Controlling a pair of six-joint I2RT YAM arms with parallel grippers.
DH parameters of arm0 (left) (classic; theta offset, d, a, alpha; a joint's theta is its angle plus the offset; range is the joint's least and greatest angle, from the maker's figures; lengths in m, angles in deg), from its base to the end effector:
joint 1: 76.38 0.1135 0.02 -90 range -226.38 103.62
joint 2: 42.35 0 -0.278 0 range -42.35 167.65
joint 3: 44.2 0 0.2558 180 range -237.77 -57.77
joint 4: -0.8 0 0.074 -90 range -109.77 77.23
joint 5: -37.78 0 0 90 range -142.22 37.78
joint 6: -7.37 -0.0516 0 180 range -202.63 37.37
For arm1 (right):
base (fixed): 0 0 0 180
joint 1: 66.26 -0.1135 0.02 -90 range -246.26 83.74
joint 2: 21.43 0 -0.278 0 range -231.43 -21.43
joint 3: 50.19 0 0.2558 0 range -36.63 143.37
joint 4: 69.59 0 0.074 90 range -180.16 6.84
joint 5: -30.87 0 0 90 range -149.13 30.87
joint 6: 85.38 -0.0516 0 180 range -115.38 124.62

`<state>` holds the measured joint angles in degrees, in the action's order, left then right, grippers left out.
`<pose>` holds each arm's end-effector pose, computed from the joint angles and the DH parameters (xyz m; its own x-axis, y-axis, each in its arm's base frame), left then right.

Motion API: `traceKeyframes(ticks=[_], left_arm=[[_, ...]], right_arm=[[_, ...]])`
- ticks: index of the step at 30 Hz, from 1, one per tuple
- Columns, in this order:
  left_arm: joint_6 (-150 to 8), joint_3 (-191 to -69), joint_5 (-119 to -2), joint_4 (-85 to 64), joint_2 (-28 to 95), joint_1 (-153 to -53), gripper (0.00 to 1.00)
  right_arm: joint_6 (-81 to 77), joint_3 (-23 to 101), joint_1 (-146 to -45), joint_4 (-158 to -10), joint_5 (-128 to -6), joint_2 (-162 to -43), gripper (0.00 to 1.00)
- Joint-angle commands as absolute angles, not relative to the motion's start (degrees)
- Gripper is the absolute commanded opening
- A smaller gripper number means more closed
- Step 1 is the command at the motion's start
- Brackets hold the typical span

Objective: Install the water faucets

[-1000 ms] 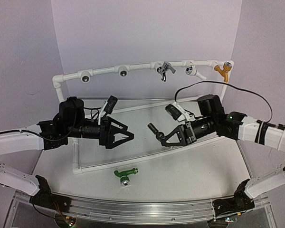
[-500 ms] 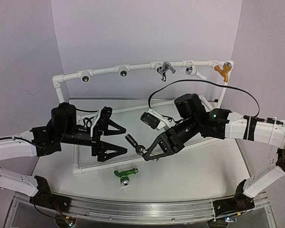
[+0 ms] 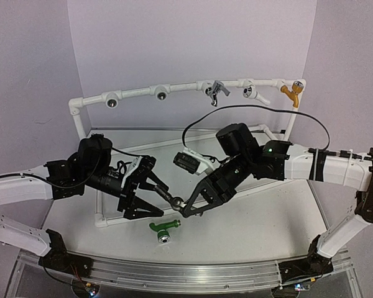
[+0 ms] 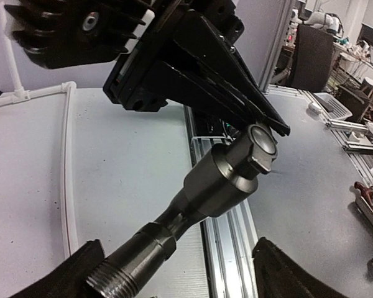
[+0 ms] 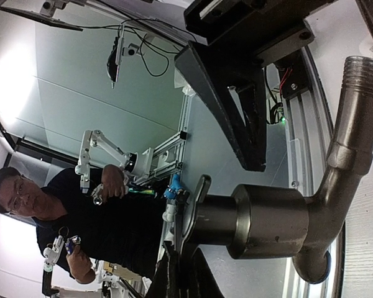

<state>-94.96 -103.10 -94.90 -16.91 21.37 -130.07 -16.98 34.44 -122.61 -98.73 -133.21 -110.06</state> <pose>0.1229 -0.2264 0.2984 -0.0160 0.2869 -0.9578 0.9894 -0.1336 -0.0565 0.1484 0.3125 0.3254 -0.5300 -0.6139 -0.5850 -0.5156 -0.3144 0.7970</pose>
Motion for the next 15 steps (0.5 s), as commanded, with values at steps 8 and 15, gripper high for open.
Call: traceKeyframes(ticks=[8, 15], left_arm=[[-96.3, -106.99, -102.08, -21.28, 22.78, -130.17, 0.54], [-96.14, -108.05, -101.82, -21.62, 22.4, -130.1, 0.07]], right_arm=[[-13.54, 38.01, -123.19, -100.04, -137.96, -110.91, 0.0], [-12.07, 38.4, -123.18, -101.31, -136.89, -111.14, 0.0]])
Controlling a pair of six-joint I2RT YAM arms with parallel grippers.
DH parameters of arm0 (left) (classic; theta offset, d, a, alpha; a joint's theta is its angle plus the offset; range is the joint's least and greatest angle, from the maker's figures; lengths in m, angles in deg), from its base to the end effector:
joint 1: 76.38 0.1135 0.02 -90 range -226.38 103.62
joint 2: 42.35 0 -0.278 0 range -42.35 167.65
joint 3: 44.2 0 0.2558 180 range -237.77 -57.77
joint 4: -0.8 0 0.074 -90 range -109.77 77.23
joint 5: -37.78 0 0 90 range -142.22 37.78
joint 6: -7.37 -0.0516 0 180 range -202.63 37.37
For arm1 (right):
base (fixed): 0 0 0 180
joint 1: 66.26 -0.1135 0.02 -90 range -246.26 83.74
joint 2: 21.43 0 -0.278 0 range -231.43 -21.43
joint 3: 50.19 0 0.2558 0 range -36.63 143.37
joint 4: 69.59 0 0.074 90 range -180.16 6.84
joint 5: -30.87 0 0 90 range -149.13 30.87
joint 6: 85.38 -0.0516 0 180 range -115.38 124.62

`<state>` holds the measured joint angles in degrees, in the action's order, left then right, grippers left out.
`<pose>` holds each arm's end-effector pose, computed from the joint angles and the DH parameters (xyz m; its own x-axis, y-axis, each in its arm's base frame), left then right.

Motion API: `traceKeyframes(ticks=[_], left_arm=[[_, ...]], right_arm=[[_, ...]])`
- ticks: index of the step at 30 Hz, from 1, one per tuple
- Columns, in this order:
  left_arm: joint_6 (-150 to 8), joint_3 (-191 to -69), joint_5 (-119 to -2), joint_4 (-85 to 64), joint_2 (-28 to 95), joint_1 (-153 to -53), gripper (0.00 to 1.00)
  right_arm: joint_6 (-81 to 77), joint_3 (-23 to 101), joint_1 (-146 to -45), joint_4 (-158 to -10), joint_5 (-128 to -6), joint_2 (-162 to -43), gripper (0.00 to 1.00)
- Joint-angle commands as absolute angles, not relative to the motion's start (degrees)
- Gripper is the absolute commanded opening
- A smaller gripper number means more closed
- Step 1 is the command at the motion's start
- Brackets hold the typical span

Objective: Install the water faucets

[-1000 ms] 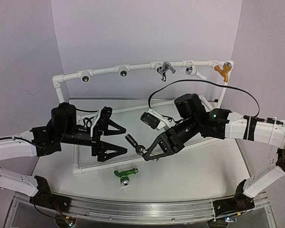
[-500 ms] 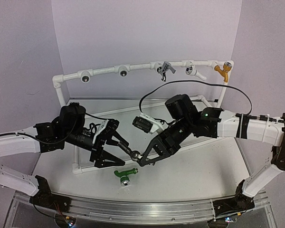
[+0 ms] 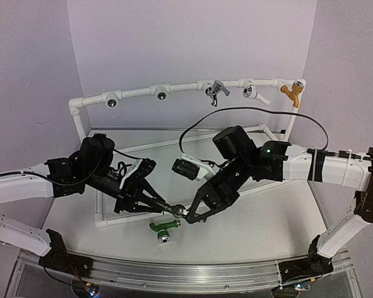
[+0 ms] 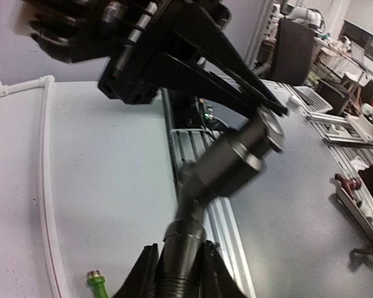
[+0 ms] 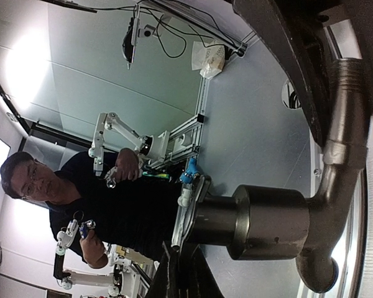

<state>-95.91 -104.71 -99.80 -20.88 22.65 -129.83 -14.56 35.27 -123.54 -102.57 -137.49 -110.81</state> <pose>0.1214 -0.2277 0.2974 -0.0405 0.3148 -0.9483 0.9718 -0.2084 -0.1107 0.1411 0.3131 0.3233 -0.5014 -0.6578 -0.5621 -0.4536 -0.3534 0.8182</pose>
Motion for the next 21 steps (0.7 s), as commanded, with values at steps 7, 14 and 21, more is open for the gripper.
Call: traceKeyframes(ticks=[7, 14, 21], left_arm=[[-93.41, -106.94, -93.35, -21.03, 18.09, -129.83, 0.0], [-79.93, -103.31, -87.8, -12.81, 11.83, -128.34, 0.0], [-68.87, -103.0, -90.69, -5.72, 9.5, -127.45, 0.0]], right_arm=[[-5.37, 37.24, -123.11, -104.79, -114.66, -105.98, 0.63], [1.58, 28.76, -123.11, -93.85, -91.77, -95.8, 0.98], [8.46, 24.0, -123.09, -80.83, -90.92, -94.68, 0.98]])
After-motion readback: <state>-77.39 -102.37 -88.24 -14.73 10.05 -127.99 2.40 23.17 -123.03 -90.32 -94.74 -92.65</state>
